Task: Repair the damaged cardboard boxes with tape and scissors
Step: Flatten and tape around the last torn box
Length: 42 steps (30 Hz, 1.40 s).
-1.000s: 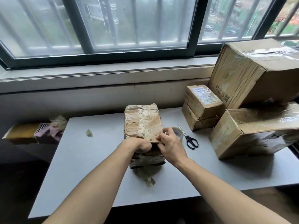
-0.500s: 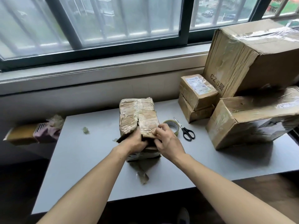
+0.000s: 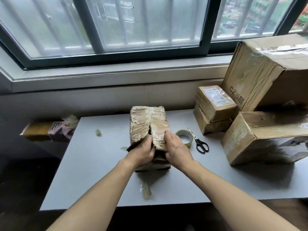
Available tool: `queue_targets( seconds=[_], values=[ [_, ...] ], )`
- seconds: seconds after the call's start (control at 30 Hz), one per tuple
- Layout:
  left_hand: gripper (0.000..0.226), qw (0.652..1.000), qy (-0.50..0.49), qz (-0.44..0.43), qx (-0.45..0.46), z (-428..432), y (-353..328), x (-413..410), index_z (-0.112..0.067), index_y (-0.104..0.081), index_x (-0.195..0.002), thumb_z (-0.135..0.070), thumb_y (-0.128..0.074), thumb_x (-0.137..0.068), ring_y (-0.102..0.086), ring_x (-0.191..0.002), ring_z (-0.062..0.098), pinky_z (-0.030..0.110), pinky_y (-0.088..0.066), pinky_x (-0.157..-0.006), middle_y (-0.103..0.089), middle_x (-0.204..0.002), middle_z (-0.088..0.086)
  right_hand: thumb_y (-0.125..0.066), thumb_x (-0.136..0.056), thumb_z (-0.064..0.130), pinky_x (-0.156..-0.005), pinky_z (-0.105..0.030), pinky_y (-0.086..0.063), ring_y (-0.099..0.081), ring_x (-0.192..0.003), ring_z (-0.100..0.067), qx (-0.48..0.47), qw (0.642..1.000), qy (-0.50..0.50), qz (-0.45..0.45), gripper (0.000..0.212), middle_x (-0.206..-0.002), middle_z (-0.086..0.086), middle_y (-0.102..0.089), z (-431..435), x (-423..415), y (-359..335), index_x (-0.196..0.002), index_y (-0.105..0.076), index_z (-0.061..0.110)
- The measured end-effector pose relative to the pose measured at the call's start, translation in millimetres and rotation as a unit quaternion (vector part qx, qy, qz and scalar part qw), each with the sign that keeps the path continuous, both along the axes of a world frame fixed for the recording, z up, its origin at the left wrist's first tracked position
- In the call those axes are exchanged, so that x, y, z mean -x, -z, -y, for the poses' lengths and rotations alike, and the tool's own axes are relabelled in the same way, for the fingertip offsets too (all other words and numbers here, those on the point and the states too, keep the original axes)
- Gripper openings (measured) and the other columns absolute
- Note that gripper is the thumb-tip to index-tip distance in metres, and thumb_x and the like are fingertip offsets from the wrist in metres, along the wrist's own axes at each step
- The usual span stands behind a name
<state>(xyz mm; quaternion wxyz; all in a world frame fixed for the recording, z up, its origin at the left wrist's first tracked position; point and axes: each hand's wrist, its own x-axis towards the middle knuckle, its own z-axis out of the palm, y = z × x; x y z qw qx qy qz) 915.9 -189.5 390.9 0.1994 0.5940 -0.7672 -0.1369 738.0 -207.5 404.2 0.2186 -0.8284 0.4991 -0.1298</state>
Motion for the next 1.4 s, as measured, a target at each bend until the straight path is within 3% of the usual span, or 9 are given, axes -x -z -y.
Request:
queue_targets(
  seconds=[0.3, 0.43, 0.53, 0.67, 0.8, 1.0, 1.23, 1.3, 1.4],
  values=[
    [0.054, 0.997, -0.031, -0.032, 0.068, -12, 4, 10, -0.007, -0.052, -0.131, -0.038, -0.045, -0.087, -0.056, -0.123, 0.023, 0.031, -0.042, -0.103, -0.061, -0.132, 0.009, -0.057, -0.079, 0.01, -0.102, -0.045, -0.043, -0.037, -0.13, -0.032, -0.027, 0.995, 0.004, -0.092, 0.065, -0.157, -0.005, -0.02, 9, -2, -2, -0.139, -0.034, 0.016],
    [0.04, 0.99, -0.04, 0.003, 0.133, -12, 9, 17, -0.019, -0.042, -0.129, -0.036, -0.047, -0.093, -0.071, -0.089, 0.022, 0.037, -0.058, -0.072, -0.071, -0.104, 0.005, -0.053, -0.084, 0.025, -0.119, -0.047, -0.022, -0.013, -0.149, -0.031, -0.054, 0.991, 0.008, -0.122, 0.075, -0.165, -0.006, -0.008, 14, 2, 0, -0.151, -0.023, 0.013],
    [0.036, 0.984, -0.052, 0.036, 0.166, -12, 6, 19, -0.02, -0.043, -0.126, -0.033, -0.047, -0.093, -0.071, -0.077, 0.018, 0.032, -0.058, -0.055, -0.071, -0.1, 0.0, -0.045, -0.076, 0.044, -0.122, -0.048, -0.016, -0.012, -0.148, -0.027, -0.028, 0.995, -0.011, -0.095, 0.081, -0.158, -0.007, -0.021, 18, 4, -4, -0.151, -0.026, 0.021],
    [0.036, 0.98, -0.043, 0.051, 0.186, -14, 6, 12, -0.019, -0.042, -0.127, -0.033, -0.045, -0.093, -0.067, -0.058, 0.021, 0.033, -0.052, -0.04, -0.069, -0.082, 0.001, -0.045, -0.071, 0.048, -0.115, -0.046, -0.013, -0.014, -0.143, -0.018, -0.135, 0.988, -0.076, -0.026, 0.082, -0.154, -0.001, -0.022, 24, -2, -24, -0.151, -0.033, 0.034],
    [0.035, 0.985, -0.015, 0.017, 0.17, -11, 13, -6, -0.021, -0.036, -0.131, -0.036, -0.039, -0.1, -0.068, -0.069, 0.027, 0.041, -0.055, -0.05, -0.069, -0.087, 0.006, -0.037, -0.083, 0.046, -0.111, -0.043, -0.03, -0.036, -0.125, -0.027, -0.168, 0.986, -0.013, -0.011, 0.057, -0.116, -0.005, -0.039, 47, -27, -37, -0.132, -0.061, 0.029],
    [0.029, 0.97, 0.022, 0.05, 0.236, -15, 10, -16, -0.015, -0.048, -0.12, -0.021, -0.048, -0.092, -0.067, -0.061, 0.028, 0.037, -0.05, -0.039, -0.071, -0.086, 0.005, -0.043, -0.083, 0.035, -0.096, -0.04, -0.044, -0.047, -0.111, -0.035, -0.159, 0.959, -0.098, -0.214, 0.043, -0.103, -0.011, -0.04, 51, -55, -50, -0.113, -0.063, 0.012],
    [0.017, 0.933, -0.002, 0.161, 0.322, -28, -17, -39, -0.019, -0.067, -0.092, -0.021, -0.051, -0.099, -0.063, -0.065, 0.019, 0.034, -0.047, -0.047, -0.064, -0.078, -0.004, -0.056, -0.085, 0.024, -0.076, -0.031, -0.045, -0.056, -0.095, -0.032, -0.169, 0.969, -0.09, -0.153, 0.008, -0.1, -0.014, -0.057, 59, -58, -50, -0.091, -0.056, 0.018],
    [0.008, 0.938, -0.007, 0.14, 0.318, -32, -20, -49, -0.016, -0.066, -0.098, -0.018, -0.059, -0.095, -0.06, -0.074, 0.022, 0.035, -0.049, -0.055, -0.062, -0.088, 0.0, -0.058, -0.086, 0.024, -0.075, -0.027, -0.043, -0.057, -0.093, -0.029, -0.17, 0.975, -0.079, -0.117, 0.014, -0.099, -0.013, -0.061, 58, -57, -45, -0.097, -0.063, 0.017],
    [0.04, 0.962, -0.074, 0.082, 0.248, -34, -16, -60, -0.016, -0.054, -0.119, -0.018, -0.07, -0.083, -0.055, -0.091, 0.028, 0.039, -0.051, -0.074, -0.053, -0.108, 0.006, -0.061, -0.09, 0.025, -0.067, -0.023, -0.042, -0.056, -0.075, -0.019, -0.18, 0.982, -0.045, -0.044, 0.02, -0.082, -0.004, -0.063, 55, -57, -42, -0.098, -0.073, 0.012]
  ],
)
